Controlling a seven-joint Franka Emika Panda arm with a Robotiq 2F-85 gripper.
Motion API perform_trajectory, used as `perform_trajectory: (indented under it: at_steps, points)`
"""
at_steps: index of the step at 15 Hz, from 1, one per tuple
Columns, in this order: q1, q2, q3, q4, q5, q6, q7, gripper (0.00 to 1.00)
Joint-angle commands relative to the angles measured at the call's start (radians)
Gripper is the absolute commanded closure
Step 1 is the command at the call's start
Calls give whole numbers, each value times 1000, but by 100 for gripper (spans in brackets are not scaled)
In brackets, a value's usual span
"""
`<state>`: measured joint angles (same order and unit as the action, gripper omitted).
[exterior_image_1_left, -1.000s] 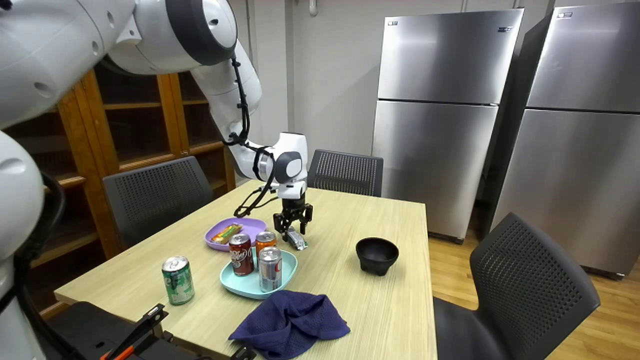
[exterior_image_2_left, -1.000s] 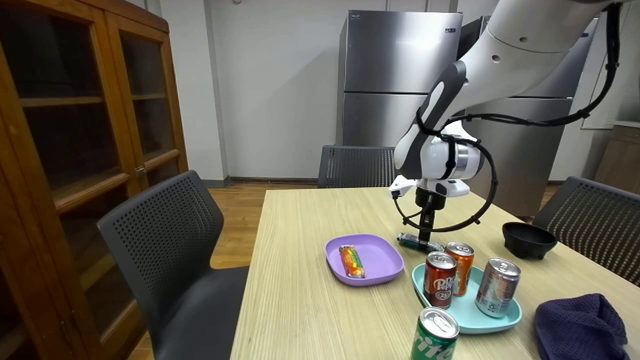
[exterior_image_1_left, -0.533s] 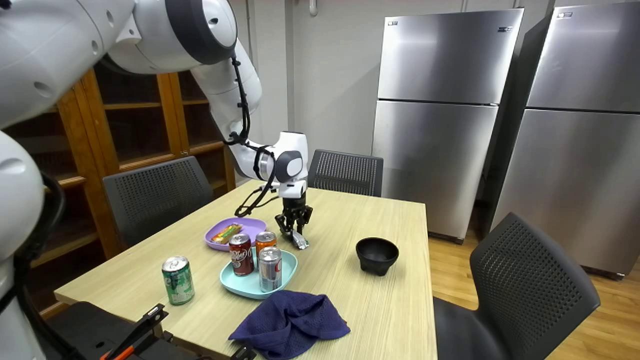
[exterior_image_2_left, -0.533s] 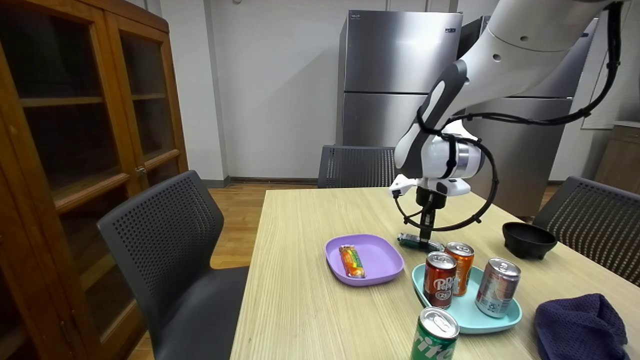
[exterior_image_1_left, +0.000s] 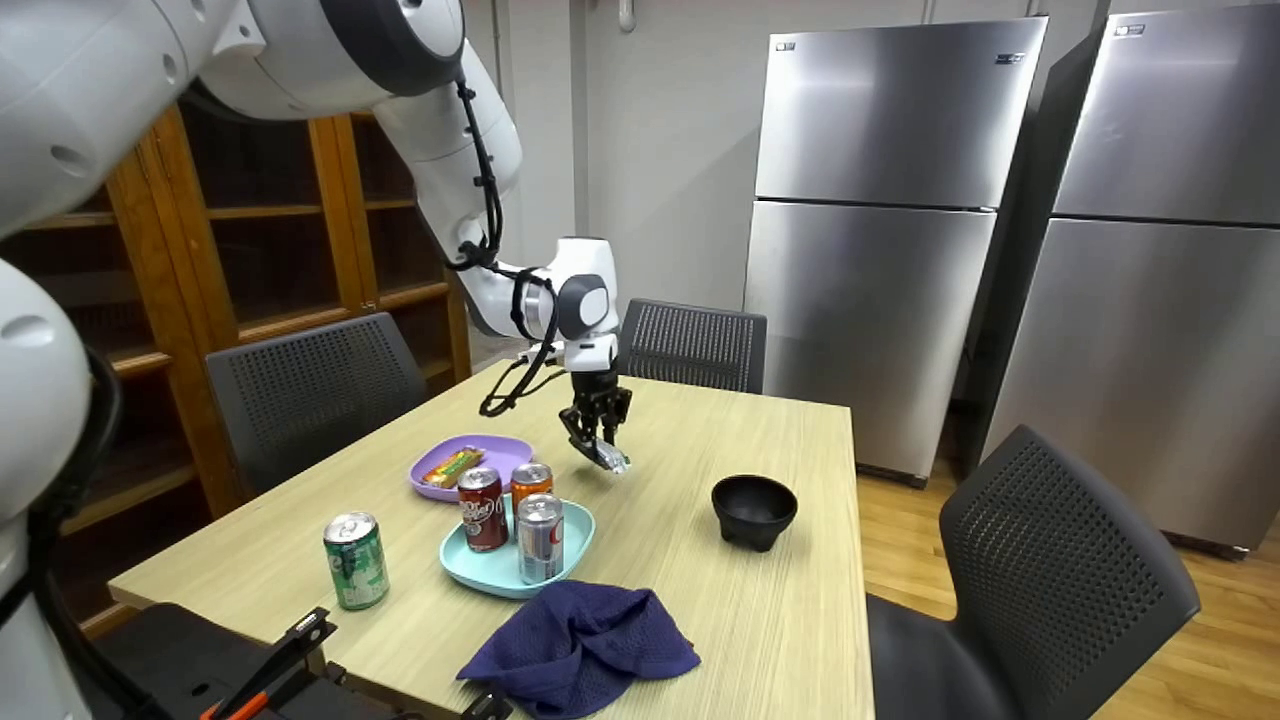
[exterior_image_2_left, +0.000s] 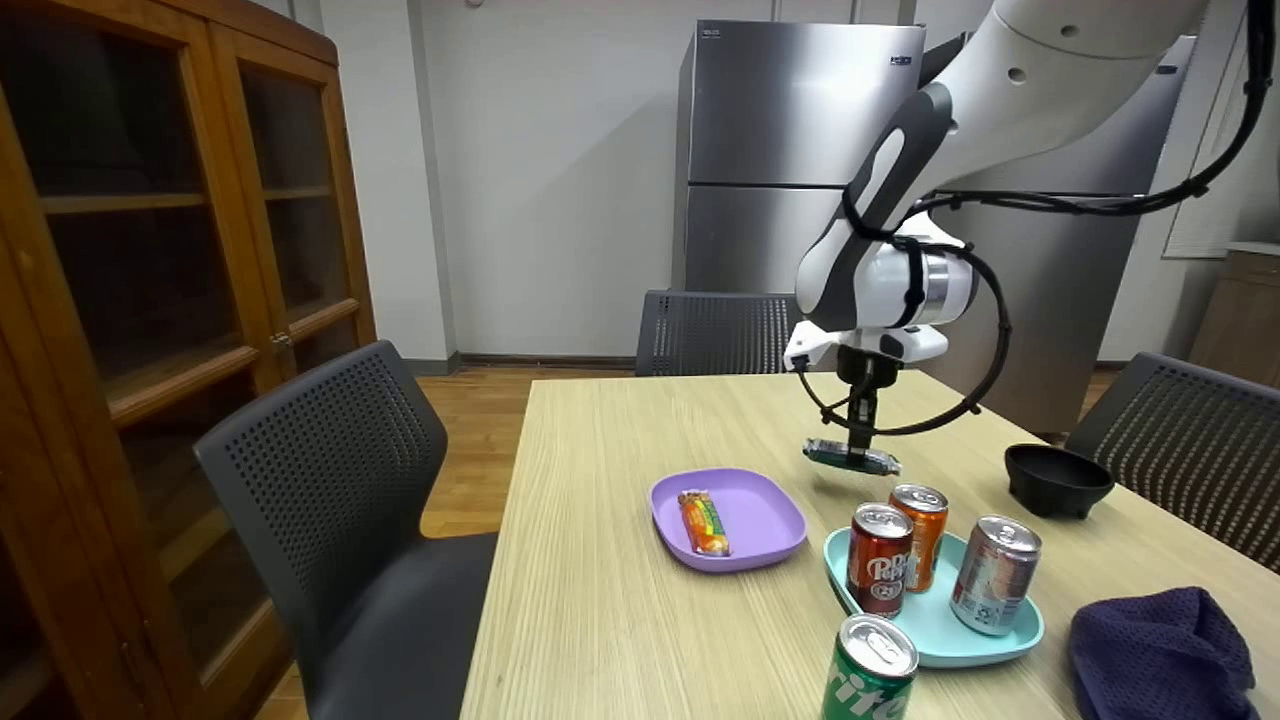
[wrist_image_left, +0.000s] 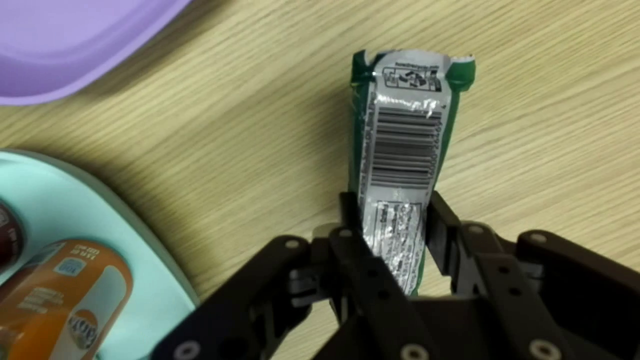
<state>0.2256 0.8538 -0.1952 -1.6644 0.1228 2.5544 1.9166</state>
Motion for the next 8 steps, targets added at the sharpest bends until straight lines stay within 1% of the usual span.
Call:
perform_trajectory:
  at_steps: [1, 5, 8]
  points:
    - [30, -105, -5, -91, -81, -21, -18, 89]
    - [61, -164, 13, -153, -178, -18, -70, 89]
    - [101, -191, 20, -173, -249, -20, -106, 89]
